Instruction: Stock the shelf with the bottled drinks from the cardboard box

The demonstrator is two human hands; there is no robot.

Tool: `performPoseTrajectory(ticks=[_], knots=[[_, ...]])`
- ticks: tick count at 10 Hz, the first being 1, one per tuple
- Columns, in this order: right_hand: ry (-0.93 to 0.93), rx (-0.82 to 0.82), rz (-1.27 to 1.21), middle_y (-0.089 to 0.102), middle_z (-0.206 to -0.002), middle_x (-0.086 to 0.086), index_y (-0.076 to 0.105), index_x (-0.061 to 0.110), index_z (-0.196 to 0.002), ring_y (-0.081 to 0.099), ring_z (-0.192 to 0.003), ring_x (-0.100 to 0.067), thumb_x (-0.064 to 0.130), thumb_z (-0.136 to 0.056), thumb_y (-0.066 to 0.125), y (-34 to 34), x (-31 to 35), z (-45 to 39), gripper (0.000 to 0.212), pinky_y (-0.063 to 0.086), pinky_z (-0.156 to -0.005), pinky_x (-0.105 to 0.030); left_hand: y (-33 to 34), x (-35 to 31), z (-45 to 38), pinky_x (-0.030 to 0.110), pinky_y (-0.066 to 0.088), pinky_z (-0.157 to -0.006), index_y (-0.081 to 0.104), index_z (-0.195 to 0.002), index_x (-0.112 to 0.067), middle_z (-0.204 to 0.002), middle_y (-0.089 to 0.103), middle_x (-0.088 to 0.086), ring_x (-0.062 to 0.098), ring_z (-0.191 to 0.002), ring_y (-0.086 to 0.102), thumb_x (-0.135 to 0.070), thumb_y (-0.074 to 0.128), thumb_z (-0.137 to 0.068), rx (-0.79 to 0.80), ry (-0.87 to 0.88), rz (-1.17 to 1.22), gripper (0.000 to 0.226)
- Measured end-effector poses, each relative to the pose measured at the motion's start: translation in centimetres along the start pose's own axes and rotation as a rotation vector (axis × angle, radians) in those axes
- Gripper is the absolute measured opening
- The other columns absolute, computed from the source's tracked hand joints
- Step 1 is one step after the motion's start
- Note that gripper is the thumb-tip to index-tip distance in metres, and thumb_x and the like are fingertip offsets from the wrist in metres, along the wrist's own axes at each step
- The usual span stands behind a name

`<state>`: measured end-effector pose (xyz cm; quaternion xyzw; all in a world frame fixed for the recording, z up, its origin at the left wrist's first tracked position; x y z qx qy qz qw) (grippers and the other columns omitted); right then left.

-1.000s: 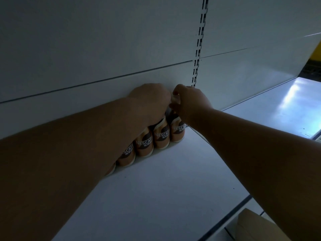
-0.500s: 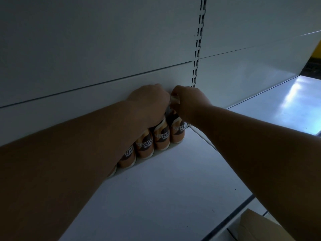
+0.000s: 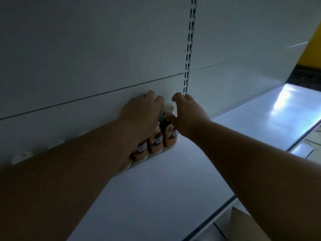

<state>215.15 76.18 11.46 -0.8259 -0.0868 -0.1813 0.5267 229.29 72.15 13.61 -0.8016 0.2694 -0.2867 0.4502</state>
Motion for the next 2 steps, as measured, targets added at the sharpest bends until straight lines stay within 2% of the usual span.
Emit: performPoseTrajectory(ticks=[1,2], knots=[[-0.066,0.017,0.005,0.053,-0.115,-0.013,0.044,0.017,-0.122,0.059,-0.094,-0.029,0.031,-0.083,0.067,-1.7,0.8,2.4,0.048,0.054,-0.078,-0.043,-1.2,-0.1,2.6,0.036,0.035,-0.065,0.052,-0.101,-0.010,-0.097,0.052,0.013,0.030,-0.082,0.051,-0.022,0.066,-0.081,-0.112,-0.010,0.058,0.027],[-0.083,0.010,-0.019,0.052,-0.115,-0.011,0.046,0.017,-0.119,0.057,-0.093,-0.028,0.029,-0.081,0.067,-3.0,1.8,4.9,0.045,0.052,-0.080,-0.042,-1.7,-1.0,6.5,0.040,0.043,-0.064,0.058,-0.099,-0.008,-0.090,0.056,0.013,0.032,-0.077,0.055,-0.020,0.071,-0.076,-0.121,-0.022,0.094,0.029]])
Point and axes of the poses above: each hand's wrist, its own z-axis away from the middle knuckle, its own y-axis out of the palm, x = y × z, the point moved 1 cm from there along -z, towards the middle knuckle
